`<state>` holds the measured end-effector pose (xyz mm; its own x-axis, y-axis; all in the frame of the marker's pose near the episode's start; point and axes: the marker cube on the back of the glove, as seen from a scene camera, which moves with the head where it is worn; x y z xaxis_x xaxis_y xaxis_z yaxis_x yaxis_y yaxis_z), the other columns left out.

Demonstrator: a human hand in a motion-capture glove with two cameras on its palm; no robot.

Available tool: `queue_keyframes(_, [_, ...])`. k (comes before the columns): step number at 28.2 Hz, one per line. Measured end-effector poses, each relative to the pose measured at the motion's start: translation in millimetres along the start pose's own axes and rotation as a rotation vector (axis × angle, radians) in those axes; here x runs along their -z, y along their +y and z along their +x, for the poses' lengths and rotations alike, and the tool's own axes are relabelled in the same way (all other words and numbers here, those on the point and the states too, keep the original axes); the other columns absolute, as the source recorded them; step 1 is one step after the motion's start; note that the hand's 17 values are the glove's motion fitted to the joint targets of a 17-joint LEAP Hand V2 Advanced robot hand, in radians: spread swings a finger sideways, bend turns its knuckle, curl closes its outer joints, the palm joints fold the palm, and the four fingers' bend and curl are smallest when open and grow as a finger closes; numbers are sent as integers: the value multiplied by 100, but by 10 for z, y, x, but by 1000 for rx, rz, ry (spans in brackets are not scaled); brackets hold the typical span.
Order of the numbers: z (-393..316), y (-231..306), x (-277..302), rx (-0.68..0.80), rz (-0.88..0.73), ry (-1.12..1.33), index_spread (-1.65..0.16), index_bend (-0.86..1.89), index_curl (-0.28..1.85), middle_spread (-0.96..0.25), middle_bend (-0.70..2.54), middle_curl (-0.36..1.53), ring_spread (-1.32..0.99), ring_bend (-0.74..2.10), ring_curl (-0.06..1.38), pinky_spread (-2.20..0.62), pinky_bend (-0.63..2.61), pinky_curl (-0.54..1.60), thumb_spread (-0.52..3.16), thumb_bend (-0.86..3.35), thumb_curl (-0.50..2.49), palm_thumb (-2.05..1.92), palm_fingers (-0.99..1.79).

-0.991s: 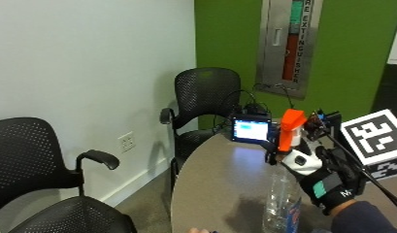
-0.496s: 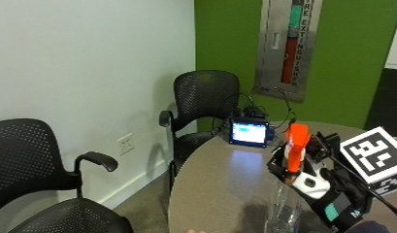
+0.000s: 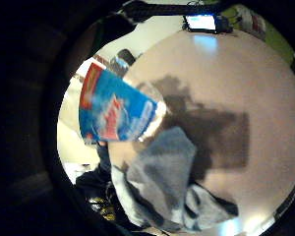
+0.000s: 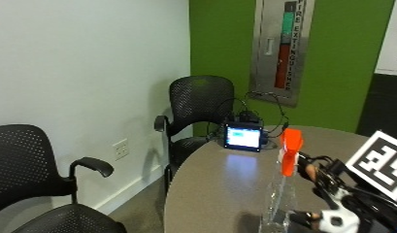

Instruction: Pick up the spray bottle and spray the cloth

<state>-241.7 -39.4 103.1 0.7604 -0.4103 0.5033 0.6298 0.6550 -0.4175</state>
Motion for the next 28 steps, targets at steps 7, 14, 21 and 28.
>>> queue_keyframes(7, [457, 1211, 542, -201, 41, 439, -42, 20, 30, -2, 28, 38, -2, 20, 29, 23, 50, 37, 106, -5, 49, 54, 15])
queue_keyframes(14, [1336, 2680, 1074, -576, 176, 760, -43, 26, 33, -2, 24, 36, 0, 18, 27, 27, 40, 33, 112, -5, 45, 45, 24])
queue_keyframes(21, [1772, 3033, 1076, -695, 201, 734, -42, 25, 34, -2, 20, 35, 1, 17, 26, 29, 37, 33, 113, -4, 42, 37, 25])
queue_keyframes(28, [1772, 2919, 954, -738, 116, 755, -44, 27, 36, -3, 18, 33, 1, 18, 25, 30, 28, 32, 113, -8, 36, 18, 16])
